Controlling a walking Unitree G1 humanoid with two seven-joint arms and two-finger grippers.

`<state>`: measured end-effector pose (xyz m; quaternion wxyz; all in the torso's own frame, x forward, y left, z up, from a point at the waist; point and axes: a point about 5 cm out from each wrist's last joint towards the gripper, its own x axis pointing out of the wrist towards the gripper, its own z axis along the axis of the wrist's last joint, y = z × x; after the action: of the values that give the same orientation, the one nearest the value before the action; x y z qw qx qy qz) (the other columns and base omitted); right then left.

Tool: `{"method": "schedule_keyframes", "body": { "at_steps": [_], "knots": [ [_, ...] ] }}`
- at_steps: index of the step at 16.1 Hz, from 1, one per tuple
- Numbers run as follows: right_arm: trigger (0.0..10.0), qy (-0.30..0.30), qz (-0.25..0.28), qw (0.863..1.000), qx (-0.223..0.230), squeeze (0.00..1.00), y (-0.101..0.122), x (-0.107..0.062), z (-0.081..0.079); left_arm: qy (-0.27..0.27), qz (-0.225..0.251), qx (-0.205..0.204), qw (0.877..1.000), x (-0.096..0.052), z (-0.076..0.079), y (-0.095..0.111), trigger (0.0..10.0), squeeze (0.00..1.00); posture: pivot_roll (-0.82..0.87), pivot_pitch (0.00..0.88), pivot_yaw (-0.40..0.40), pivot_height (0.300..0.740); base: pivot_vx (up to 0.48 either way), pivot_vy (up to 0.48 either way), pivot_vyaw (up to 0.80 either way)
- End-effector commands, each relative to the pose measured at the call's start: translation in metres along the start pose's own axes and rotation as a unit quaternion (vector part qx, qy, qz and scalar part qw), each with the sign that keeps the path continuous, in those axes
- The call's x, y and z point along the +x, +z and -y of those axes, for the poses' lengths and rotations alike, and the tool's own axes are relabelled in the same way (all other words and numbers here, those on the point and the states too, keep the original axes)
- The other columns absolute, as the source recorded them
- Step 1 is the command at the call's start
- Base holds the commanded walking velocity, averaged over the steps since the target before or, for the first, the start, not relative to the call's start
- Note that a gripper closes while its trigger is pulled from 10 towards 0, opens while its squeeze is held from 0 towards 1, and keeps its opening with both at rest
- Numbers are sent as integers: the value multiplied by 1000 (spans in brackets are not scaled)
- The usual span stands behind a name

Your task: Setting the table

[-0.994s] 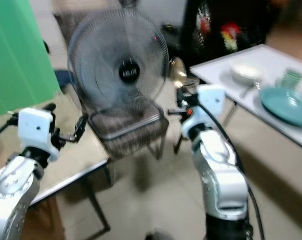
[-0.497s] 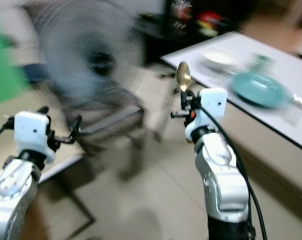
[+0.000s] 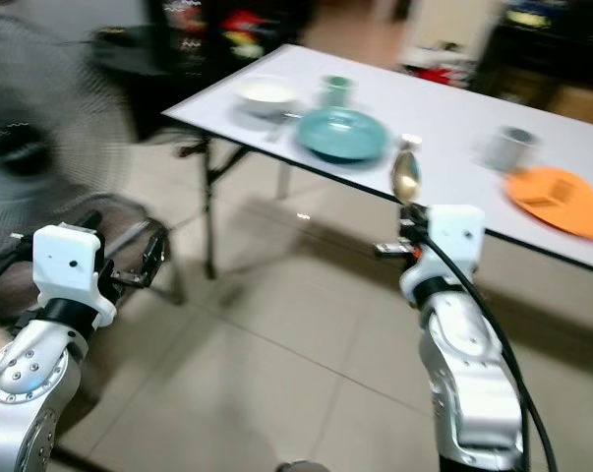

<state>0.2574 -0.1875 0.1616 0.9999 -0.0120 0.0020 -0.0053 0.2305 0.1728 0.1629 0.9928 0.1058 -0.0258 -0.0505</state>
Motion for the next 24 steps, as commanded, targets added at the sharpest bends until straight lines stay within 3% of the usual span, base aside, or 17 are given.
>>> {"method": "schedule_keyframes", "body": {
  "at_steps": [1,9,13,20,24],
  "knots": [
    [10000,-13,23,1000,-4,0,10,2,4,12,-1,0,1000,-1,-4,-1,10000,0,61,0,-49,740,0,0,-800],
    [10000,-12,31,999,17,0,21,13,-13,-22,18,-12,1000,10,1,3,10000,0,52,0,-34,740,0,0,-770],
    [10000,-2,32,999,-1,0,22,15,-13,-24,13,-13,1000,11,3,0,10000,0,55,0,-49,740,0,0,0],
    [10000,18,27,999,2,0,22,21,-19,-34,17,-12,999,15,3,2,10000,0,68,0,-52,740,281,0,-517],
    [10000,24,24,999,-4,0,22,23,-23,-39,19,-13,999,18,3,2,10000,0,65,0,-48,740,345,0,0]
  ]
}}
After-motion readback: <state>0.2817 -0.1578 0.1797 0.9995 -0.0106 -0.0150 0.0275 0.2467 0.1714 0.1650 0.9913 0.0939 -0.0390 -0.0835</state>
